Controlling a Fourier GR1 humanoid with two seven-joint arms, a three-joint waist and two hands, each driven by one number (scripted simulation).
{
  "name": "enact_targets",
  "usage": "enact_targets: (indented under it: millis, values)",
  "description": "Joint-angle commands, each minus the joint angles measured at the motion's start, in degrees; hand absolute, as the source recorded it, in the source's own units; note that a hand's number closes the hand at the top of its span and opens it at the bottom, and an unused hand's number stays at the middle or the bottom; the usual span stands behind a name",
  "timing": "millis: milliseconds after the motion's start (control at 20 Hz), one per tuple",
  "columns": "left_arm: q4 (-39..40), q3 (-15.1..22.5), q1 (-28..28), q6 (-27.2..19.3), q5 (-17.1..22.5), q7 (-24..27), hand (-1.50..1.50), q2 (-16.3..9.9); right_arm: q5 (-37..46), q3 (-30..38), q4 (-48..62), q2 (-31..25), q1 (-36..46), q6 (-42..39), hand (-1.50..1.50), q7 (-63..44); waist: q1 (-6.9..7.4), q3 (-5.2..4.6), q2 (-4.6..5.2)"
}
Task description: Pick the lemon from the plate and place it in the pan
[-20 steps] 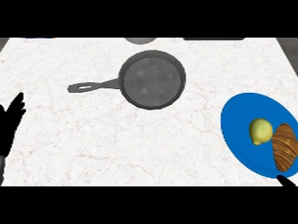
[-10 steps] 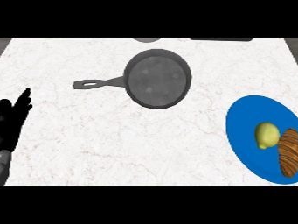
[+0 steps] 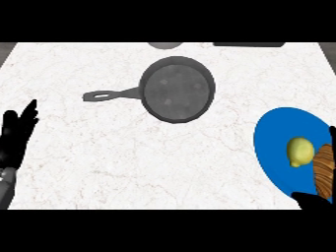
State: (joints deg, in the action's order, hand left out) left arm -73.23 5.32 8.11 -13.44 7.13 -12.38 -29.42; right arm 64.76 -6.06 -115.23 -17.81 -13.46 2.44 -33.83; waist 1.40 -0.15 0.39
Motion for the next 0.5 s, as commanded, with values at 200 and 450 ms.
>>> enact_targets:
  millis: [200, 450]
  values:
    - [-0.29, -3.83, -2.15, 2.49, -1.78, 2.18, 0.0, 1.35, 6.34, -0.47, 7.44, 2.94, 5.34, -2.54, -1.5, -3.01, -1.41, 0.15, -0.41]
    - [-0.59, -5.54, -1.3, 3.79, -3.51, -0.72, 0.0, 2.29, 8.14, 0.79, 14.21, 4.24, 8.61, -2.07, -1.5, -2.5, -1.39, 0.16, -0.39]
